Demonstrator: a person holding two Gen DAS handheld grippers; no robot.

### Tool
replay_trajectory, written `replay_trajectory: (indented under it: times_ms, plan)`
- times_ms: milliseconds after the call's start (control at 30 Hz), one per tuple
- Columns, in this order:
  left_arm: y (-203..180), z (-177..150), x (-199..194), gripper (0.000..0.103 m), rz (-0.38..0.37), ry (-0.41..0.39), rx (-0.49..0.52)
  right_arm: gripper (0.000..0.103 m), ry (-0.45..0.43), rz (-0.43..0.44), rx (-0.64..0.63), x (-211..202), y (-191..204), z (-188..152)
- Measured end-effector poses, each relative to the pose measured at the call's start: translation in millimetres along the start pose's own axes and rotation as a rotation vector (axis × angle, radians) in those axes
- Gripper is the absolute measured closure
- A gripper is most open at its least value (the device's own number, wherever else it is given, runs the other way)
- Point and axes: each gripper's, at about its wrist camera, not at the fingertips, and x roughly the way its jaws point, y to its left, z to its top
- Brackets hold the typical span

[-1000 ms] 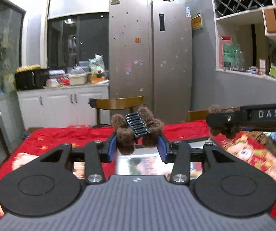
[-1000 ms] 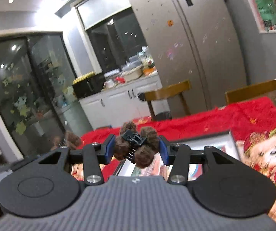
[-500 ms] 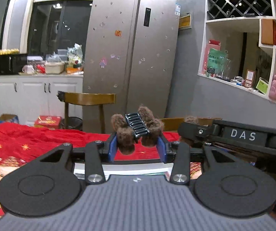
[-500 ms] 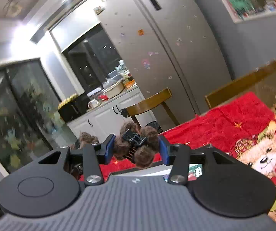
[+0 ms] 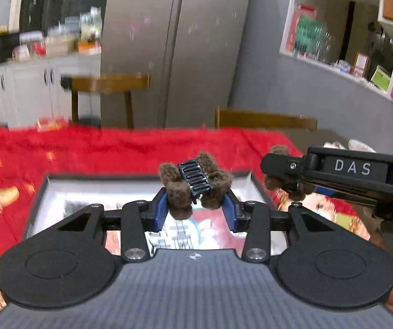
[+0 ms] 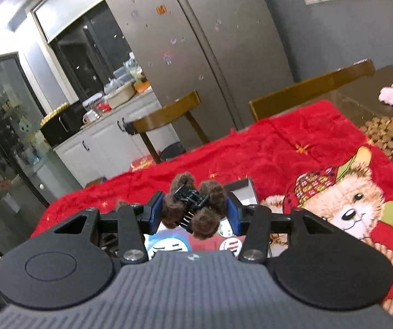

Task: Organize objects
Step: 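Lift both brown toys and carry them toward the black box, then lower the toys into the box and open both tools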

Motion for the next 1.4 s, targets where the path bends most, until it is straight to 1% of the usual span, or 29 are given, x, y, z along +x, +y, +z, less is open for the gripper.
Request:
replay_trajectory:
  times_ms: [33,100,200,267,367,400,467,667,867,967,1133,1200,1267,1400]
  plan:
    - [2,-2,7,0.056,0.001,0.019,-0.005,0.052,0.004,0.017,0.004,4,-2,-2]
    - [10,-8,17,0.056,0.007,0.044,-0.01,0.052,0.041,0.05,0.009,17,-9,-7]
    - [16,-19,29,0.056,-0.015,0.088,-0.013,0.052,0.102,0.073,0.031,33,-20,-14]
    - [20,-24,36,0.056,-0.005,0.12,-0.017,0.052,0.131,0.063,0.052,40,-27,-19]
    - [24,-27,42,0.056,0.014,0.141,-0.022,0.052,0.156,0.04,0.068,46,-33,-23]
    - [25,-28,43,0.056,0.013,0.145,-0.018,0.052,0.166,0.029,0.079,48,-36,-24]
    - [24,-33,44,0.055,0.014,0.15,-0.003,0.052,0.185,0.035,0.094,49,-40,-25]
    - [27,-37,47,0.055,0.015,0.166,0.0,0.052,0.214,0.032,0.078,51,-34,-25]
    - [24,-44,54,0.055,0.056,0.176,0.019,0.052,0.185,-0.015,0.043,51,-29,-29]
    - [21,-47,54,0.055,0.091,0.158,0.049,0.052,0.184,-0.025,0.034,51,-26,-30]
    - [23,-47,54,0.055,0.094,0.153,0.054,0.051,0.185,-0.046,0.049,49,-23,-27]
    - [22,-48,54,0.055,0.115,0.147,0.068,0.051,0.181,-0.056,0.044,48,-23,-27]
    - [22,-49,54,0.055,0.127,0.14,0.075,0.051,0.194,-0.05,0.057,51,-24,-28]
    - [22,-48,54,0.055,0.123,0.142,0.074,0.051,0.191,-0.063,0.04,52,-22,-29]
